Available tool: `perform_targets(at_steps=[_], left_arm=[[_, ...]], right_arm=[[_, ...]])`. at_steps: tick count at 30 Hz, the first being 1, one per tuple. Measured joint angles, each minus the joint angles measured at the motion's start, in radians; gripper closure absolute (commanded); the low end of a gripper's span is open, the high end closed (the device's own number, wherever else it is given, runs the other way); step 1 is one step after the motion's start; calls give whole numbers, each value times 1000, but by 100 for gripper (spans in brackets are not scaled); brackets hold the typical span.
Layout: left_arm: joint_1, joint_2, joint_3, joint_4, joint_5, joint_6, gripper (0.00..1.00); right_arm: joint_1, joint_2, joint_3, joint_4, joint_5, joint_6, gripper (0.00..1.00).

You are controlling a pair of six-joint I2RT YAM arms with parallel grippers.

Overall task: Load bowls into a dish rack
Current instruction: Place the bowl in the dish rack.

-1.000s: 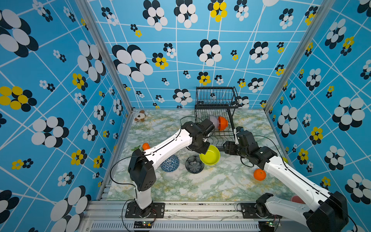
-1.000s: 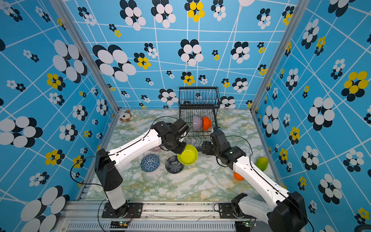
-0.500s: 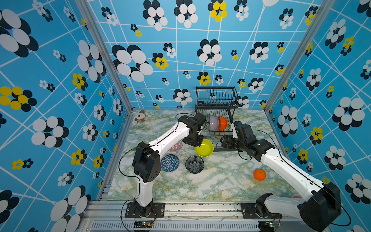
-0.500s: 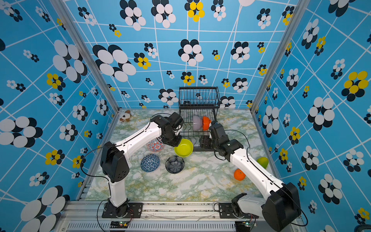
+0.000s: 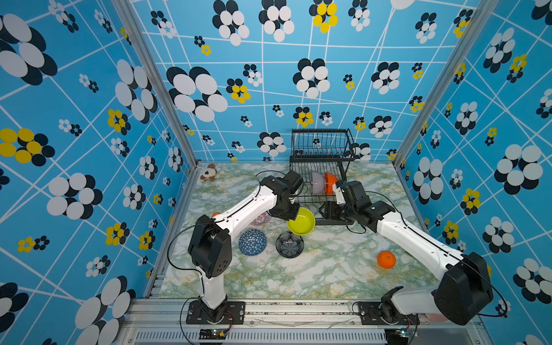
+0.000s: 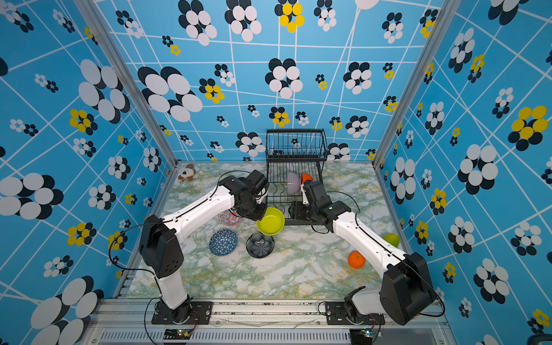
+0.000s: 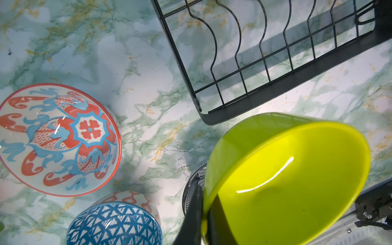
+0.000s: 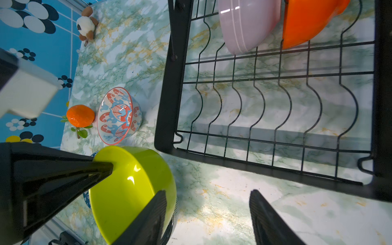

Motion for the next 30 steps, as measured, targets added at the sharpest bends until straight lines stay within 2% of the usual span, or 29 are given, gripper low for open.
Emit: perform_targets(at_steps=[10, 30], left_arm=[[3, 0, -15, 13, -4, -6, 100], [10, 0, -17, 19, -7, -10, 100]], right_arm=[[51, 66, 28, 7, -30, 6, 38], [85, 138, 80, -17, -51, 6, 76]])
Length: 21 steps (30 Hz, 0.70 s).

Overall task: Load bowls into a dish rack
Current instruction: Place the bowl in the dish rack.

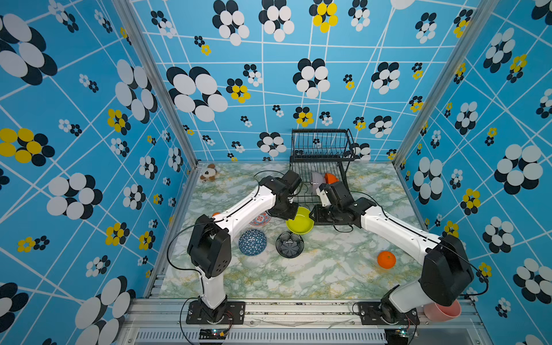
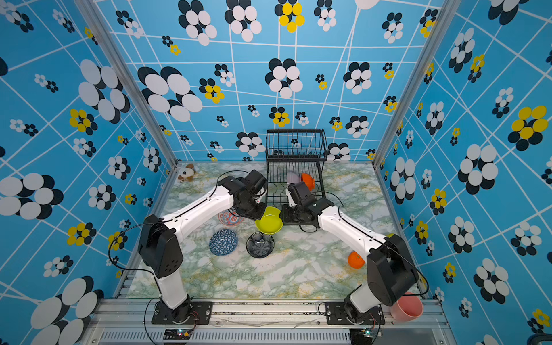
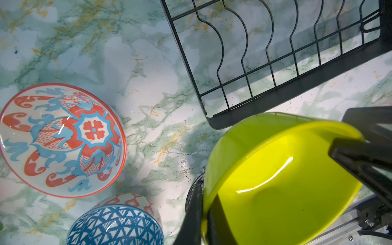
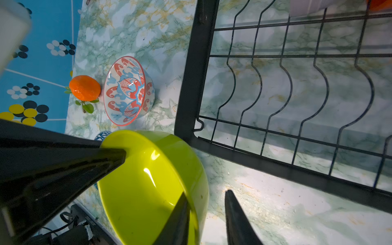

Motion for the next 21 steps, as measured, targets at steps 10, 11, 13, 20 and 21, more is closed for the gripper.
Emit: perform_targets(at_steps=[10, 11, 13, 20, 21], left_arm=[[1, 0, -2, 4, 0, 0, 100], [2, 0, -2, 4, 1, 0, 100], [3, 0, -2, 4, 1, -2, 100], [10, 0, -2, 3, 5, -15, 100], [10, 0, -2, 3, 7, -15, 100]], right_arm=[[4, 17, 27, -26, -6, -9, 79], [4, 18, 28, -27, -6, -9, 79], [5, 19, 28, -30, -6, -9, 79], [11, 20, 28, -48, -6, -10, 81], [12, 20, 28, -48, -6, -10, 81]])
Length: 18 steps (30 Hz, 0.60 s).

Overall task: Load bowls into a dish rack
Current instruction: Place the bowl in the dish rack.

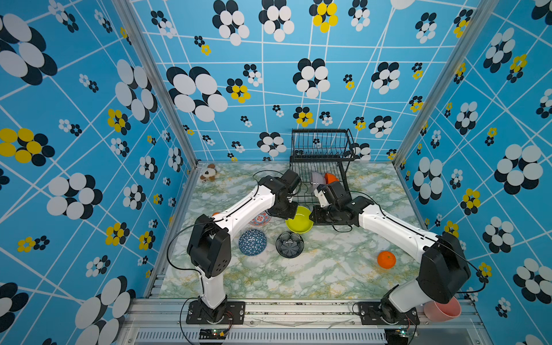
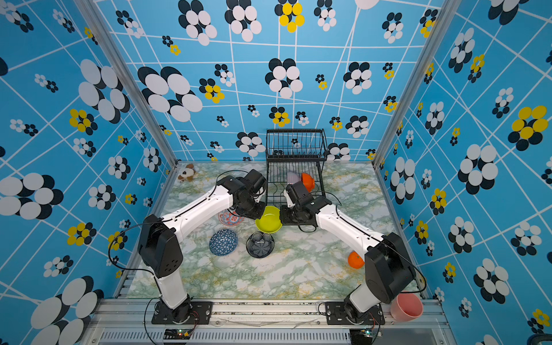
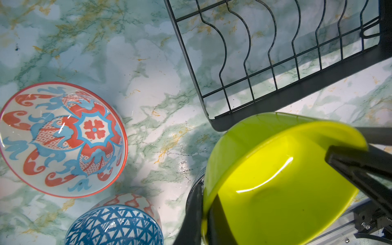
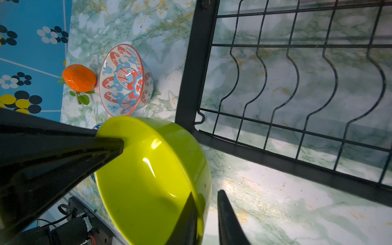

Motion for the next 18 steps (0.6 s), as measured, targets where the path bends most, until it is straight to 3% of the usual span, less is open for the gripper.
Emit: perform_targets(at_steps=[8, 14, 18], left_arm=[[1, 0, -8, 2, 10, -4, 100], [2, 0, -12, 9, 15, -14, 100], [2, -1, -12, 10, 15, -19, 100]], right_arm=[[5, 10, 0, -3, -1, -3, 86], [9, 32, 10, -8, 7, -2, 100], [10, 34, 16, -12, 10, -3, 100]])
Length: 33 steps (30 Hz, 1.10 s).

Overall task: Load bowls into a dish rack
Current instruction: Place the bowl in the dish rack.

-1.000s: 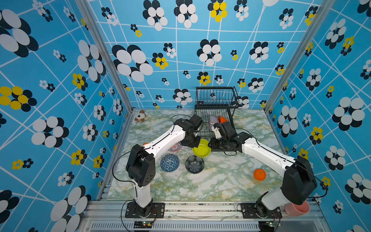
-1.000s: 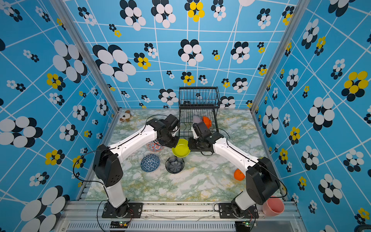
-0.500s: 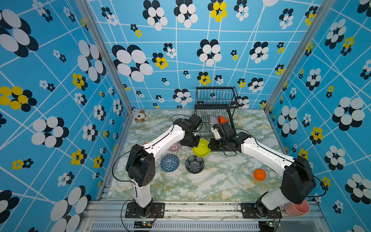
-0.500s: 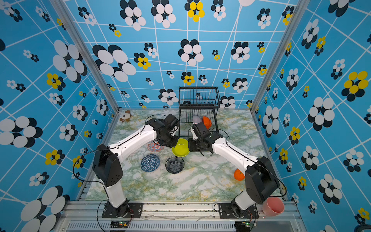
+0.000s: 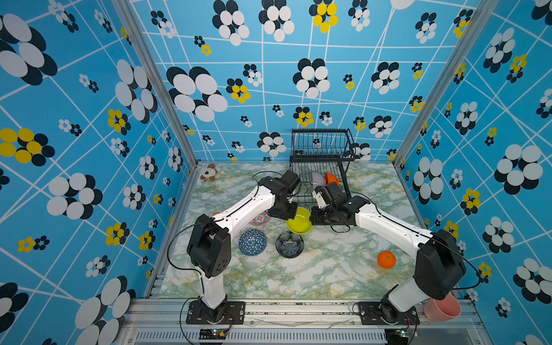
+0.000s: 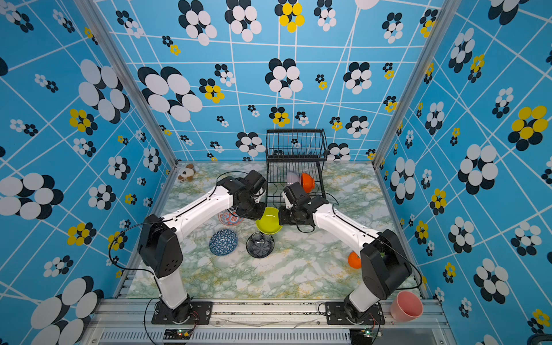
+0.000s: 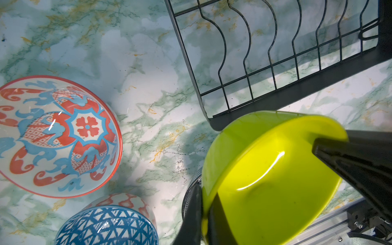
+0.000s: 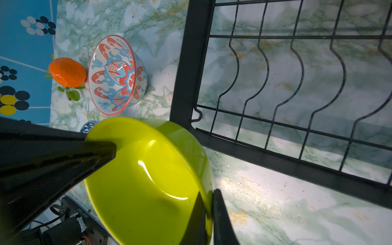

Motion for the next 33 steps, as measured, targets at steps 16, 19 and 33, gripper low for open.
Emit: perform_targets(at_steps=[16, 19, 33], left_arm=[[1, -22, -4, 25, 31, 1, 69], [1, -32, -10, 31, 39, 2, 64], [8, -184, -111, 135, 10, -5, 43]], right_arm=[[2, 1, 16, -18, 34, 0, 100], [2, 1, 18, -22, 43, 0, 100], [2, 7, 59, -59, 126, -1, 100]])
